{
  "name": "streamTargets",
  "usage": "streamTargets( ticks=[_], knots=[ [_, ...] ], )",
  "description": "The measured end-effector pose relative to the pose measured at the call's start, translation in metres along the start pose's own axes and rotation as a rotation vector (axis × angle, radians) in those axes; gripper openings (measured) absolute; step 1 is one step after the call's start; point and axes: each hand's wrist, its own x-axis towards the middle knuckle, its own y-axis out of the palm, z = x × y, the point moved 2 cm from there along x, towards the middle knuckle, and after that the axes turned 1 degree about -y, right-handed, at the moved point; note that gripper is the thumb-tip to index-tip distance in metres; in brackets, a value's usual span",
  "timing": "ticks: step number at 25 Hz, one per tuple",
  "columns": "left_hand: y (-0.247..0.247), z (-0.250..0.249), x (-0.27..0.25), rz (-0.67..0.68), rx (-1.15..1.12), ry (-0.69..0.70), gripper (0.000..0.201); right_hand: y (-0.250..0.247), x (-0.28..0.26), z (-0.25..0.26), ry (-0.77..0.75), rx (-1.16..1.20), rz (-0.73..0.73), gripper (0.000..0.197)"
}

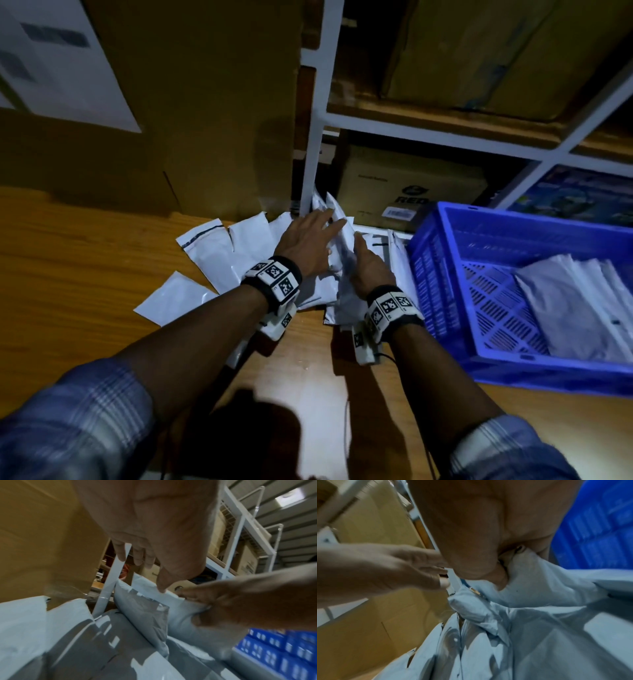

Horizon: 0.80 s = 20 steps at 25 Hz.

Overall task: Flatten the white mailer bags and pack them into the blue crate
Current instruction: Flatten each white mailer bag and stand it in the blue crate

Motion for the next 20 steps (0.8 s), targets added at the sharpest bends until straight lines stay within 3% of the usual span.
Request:
streamTargets(
  ticks=[4,10,14,18,20],
  knots=[
    [0.0,-0.011,-0.014,0.019,0.151,0.148,0.099,-0.015,-0.06,0.001,-0.039,-0.058,-0.067,0.089],
    [-0.001,-0.041,-0.062,-0.009,0.303,0.296,0.08,0.005,-0.158,-0.004,-0.187,-0.129,-0.329,0.091],
    [0.004,-0.057,-0.119,-0.097,0.287,0.368,0.055,0.023,-0.209,-0.009,-0.145,-0.133,-0.334,0.099],
    [0.042,-0.069,-0.185,-0.099,0.186,0.282,0.075,0.052,-0.245,-0.02,-0.094,-0.09,-0.253,0.088],
    [0.069,-0.077,-0.214,0.015,0.141,0.191,0.08,0.074,-0.26,-0.026,-0.093,-0.115,-0.14,0.081]
  ],
)
